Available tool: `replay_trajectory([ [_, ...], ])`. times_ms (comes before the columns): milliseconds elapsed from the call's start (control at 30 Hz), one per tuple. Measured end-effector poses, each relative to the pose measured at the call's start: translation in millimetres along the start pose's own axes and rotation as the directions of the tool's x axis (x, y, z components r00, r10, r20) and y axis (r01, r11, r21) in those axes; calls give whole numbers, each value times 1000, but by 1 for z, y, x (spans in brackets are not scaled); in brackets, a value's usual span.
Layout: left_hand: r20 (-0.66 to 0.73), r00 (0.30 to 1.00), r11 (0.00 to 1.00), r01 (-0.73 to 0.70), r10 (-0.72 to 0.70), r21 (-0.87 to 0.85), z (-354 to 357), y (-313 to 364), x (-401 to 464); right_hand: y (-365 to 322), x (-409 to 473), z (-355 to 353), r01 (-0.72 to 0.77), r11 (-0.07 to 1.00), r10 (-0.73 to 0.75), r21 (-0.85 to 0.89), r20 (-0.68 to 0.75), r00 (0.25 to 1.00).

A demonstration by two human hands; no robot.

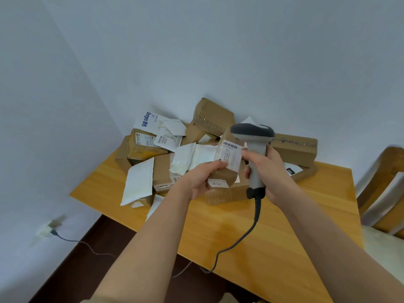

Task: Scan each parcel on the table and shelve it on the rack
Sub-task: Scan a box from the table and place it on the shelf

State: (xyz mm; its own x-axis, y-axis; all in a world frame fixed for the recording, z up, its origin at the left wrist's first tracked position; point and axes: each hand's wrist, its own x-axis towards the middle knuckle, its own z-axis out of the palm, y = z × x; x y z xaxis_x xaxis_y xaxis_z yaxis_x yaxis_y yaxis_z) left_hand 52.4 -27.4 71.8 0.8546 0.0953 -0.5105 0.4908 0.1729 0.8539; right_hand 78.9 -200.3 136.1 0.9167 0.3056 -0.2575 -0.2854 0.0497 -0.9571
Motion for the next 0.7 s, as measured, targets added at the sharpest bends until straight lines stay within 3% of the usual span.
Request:
replay_trajectory([
  [133, -96, 995, 982, -13, -6, -188, -12, 2, 2, -15, 1, -7, -32, 998, 31, 63, 1, 1000],
  [267, -194, 981, 935, -46, -24, -352, -19, 1, 7, -29, -4, -7, -117, 984, 106, 132, 90, 990],
  [433, -278, 960, 925, -68, -42, -374, -20, -2, 14, -40, -15, -4, -135, 988, 119, 72, 194, 974],
  [700, -350, 932, 909, -64, -93, -412, -22, -5, 22, -56, -22, -5, -115, 993, 114, -8, 230, 967],
])
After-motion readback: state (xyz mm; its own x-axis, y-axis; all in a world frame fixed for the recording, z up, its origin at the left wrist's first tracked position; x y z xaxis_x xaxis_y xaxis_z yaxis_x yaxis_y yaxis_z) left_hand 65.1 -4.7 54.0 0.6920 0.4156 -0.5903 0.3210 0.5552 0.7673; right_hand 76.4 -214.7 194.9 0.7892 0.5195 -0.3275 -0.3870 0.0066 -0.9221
